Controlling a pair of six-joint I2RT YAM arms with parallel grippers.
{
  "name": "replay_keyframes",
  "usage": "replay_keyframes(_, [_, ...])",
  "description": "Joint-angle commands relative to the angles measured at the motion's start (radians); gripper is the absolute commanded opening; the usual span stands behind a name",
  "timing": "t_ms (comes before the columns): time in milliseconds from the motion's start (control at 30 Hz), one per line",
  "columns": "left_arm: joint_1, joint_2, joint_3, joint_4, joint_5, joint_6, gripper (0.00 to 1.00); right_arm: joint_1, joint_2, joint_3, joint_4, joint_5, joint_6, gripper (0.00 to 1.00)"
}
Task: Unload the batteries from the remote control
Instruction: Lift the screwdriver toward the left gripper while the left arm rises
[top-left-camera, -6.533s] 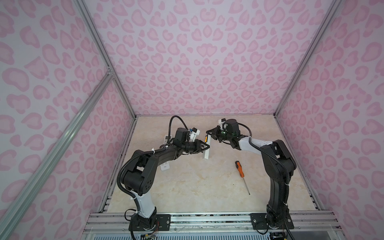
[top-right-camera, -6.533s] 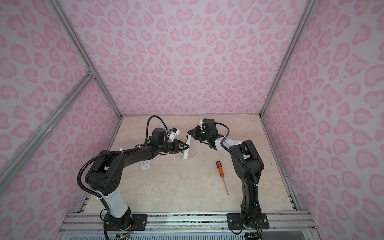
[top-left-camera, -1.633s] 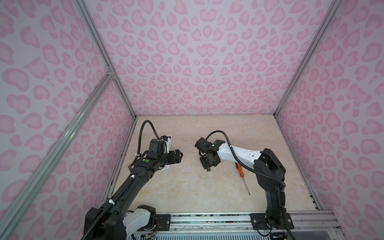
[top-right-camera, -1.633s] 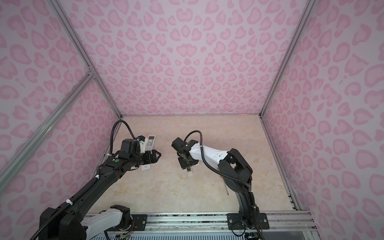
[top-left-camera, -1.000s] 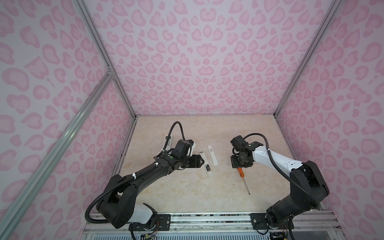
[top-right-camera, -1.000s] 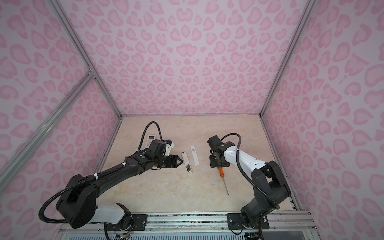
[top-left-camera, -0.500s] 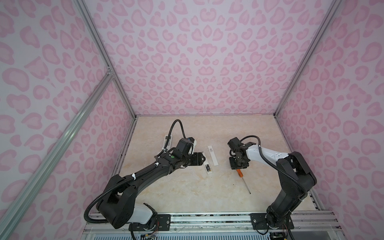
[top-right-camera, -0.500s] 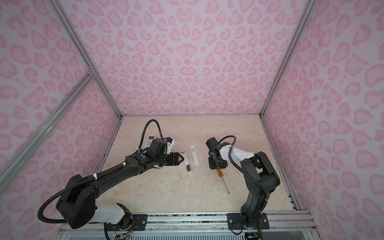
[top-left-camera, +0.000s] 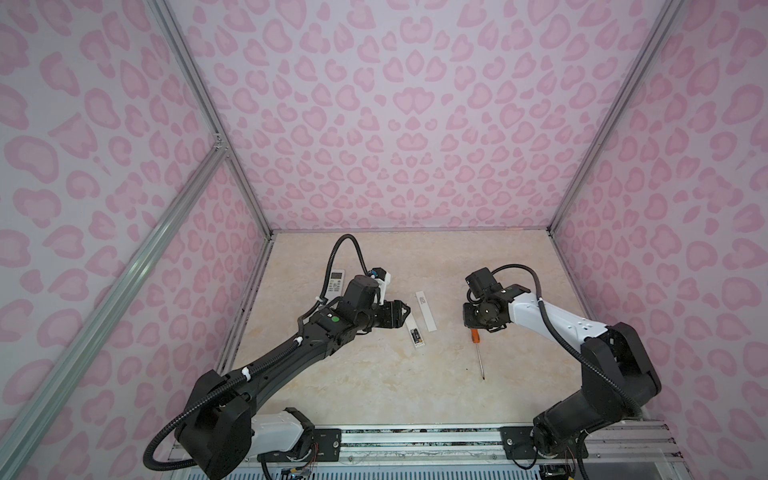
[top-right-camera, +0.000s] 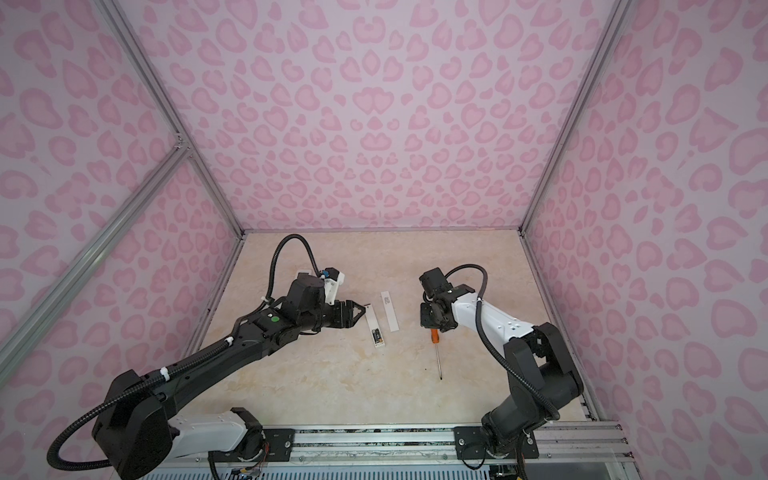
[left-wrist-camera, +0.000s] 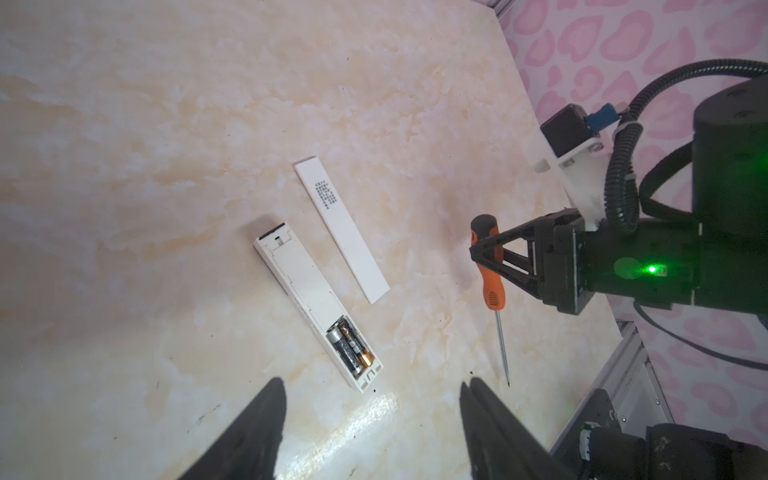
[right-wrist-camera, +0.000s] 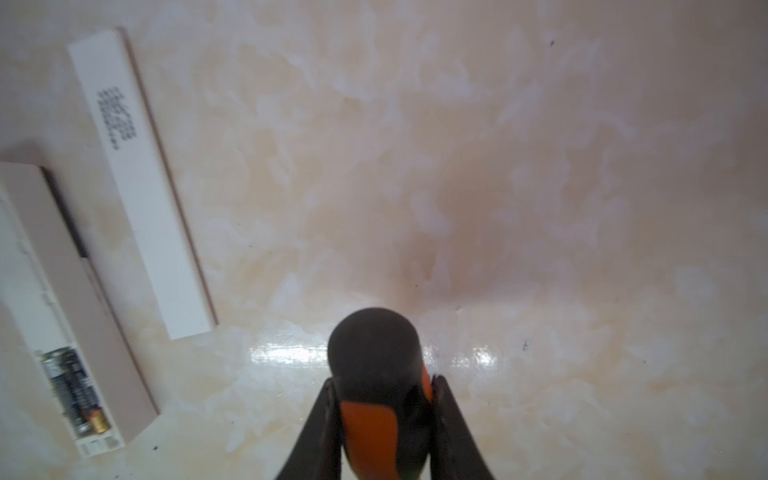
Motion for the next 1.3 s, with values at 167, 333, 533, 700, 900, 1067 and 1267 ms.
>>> replay_keyframes(167, [-0.142,0.016,0.002,0.203,-0.095,0.081,0.73,0.001,-0.123,0.075,0.170,-0.138,0.170,0.10])
replay_keyframes(333, [-0.209,0.092,0.029,0.269,-0.062,0.094,0.74,0.003,-0.173,0.100,0.212,-0.171,0.236,0.08])
replay_keyframes(533, [-0.230,0.160,0.069,0.310,0.033,0.083,0.74,0.006,-0.222,0.079,0.327,-0.268,0.261,0.07])
replay_keyframes(700, [-0.209,0.186,0.074,0.367,0.156,0.051,0.73,0.006,-0.259,0.020,0.474,-0.369,0.248,0.07])
replay_keyframes(900, [-0.118,0.153,-0.026,0.545,0.305,-0.073,0.67,0.005,-0.273,0.006,0.563,-0.449,0.227,0.06])
replay_keyframes(1067, [-0.078,0.128,-0.074,0.626,0.429,-0.092,0.62,0.001,-0.283,0.006,0.647,-0.504,0.220,0.05])
replay_keyframes(1267, [-0.049,0.103,-0.111,0.708,0.502,-0.132,0.53,-0.002,-0.278,0.038,0.681,-0.589,0.205,0.04])
